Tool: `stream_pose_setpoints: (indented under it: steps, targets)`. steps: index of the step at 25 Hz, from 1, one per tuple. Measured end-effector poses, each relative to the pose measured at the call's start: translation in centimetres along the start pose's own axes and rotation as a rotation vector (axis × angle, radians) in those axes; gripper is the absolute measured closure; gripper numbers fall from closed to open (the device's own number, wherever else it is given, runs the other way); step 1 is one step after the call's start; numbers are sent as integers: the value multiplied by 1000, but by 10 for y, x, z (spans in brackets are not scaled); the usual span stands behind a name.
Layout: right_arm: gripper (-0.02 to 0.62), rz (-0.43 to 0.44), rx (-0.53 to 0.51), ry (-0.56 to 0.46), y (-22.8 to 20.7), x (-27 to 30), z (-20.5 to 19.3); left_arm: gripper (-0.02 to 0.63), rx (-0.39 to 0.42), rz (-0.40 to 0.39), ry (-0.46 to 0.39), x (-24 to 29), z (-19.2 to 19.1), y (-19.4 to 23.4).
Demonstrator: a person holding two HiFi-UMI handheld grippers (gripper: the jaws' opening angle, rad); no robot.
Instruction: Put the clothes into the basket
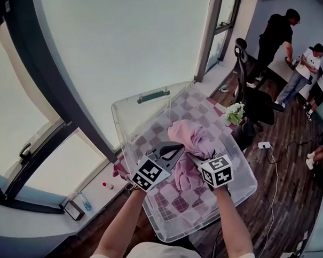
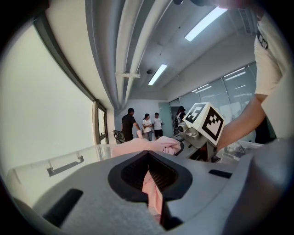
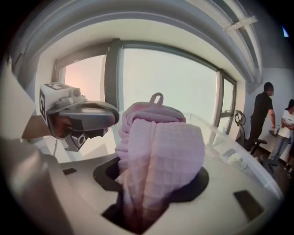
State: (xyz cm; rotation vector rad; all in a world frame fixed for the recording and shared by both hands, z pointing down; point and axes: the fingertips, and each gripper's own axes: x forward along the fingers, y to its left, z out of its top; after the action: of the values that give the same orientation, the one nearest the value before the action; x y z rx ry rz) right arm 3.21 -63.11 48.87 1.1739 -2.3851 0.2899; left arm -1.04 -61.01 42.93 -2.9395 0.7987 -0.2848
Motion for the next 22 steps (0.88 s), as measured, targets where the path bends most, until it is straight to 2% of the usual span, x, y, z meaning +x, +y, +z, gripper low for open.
stream_pose_setpoints:
  steps: [3, 6, 8, 15, 18, 20, 21, 22]
  targets:
    - [351, 23, -1, 137, 4, 28, -35, 591, 10, 4, 14, 0, -8, 2]
    - [351, 64, -50, 298, 16, 54, -75, 592, 4, 32, 5, -3, -8, 11]
    - [351, 87, -75, 350, 22, 63, -91, 591, 7, 39, -8, -4, -5, 13]
    - [332, 124, -125, 349, 31, 68, -97, 591, -2, 52, -35, -7, 0, 16]
    - [259, 106, -182, 362, 32, 71, -101, 591, -13, 54, -39, -8, -1, 16]
    - [186, 80, -227, 346, 28, 73, -95, 591, -15, 50, -42, -7, 0, 15]
    - [140, 71, -231, 335, 27, 73, -91, 591, -16, 47, -45, -8, 0, 15]
    - [121, 69, -226, 331, 27, 74, -89, 591, -20, 45, -50, -8, 1, 15]
